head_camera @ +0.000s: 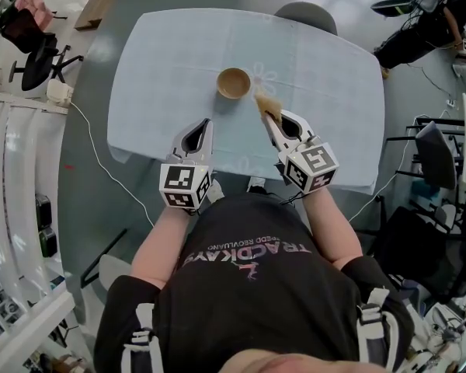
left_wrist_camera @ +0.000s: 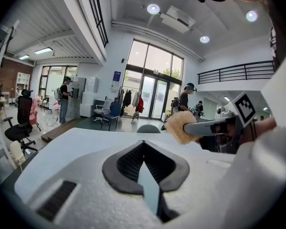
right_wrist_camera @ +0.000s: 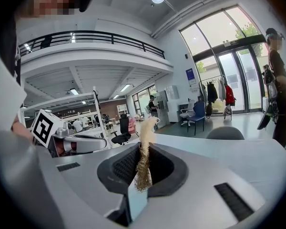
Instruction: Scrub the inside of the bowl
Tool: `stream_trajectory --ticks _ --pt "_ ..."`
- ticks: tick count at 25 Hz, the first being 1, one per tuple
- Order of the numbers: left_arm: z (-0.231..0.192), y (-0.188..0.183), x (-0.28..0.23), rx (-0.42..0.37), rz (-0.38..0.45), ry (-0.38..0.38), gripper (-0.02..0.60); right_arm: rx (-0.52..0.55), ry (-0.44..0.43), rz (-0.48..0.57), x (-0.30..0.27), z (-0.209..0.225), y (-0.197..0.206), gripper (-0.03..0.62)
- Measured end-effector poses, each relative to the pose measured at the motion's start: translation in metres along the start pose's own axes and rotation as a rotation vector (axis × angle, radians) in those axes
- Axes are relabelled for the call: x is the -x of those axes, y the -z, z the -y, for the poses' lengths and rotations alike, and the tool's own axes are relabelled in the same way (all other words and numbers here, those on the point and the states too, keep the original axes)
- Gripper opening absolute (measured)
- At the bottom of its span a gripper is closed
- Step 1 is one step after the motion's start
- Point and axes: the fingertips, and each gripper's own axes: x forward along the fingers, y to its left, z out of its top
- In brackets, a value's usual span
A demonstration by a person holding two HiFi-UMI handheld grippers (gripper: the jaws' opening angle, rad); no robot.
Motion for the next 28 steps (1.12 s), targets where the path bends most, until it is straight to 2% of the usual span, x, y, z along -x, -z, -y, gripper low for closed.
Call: stream_trajectory --ticks 10,28 --pt "-0.012 0.006 0.01 0.006 -0.011 0.013 0.015 -0.004 0.007 -0.001 -0.009 -0.016 0.003 0.032" --pt "-0.009 0.007 0.002 0.02 -0.016 0.009 0.015 0.007 -0.008 -0.019 -0.008 -0.011 0.004 0.032"
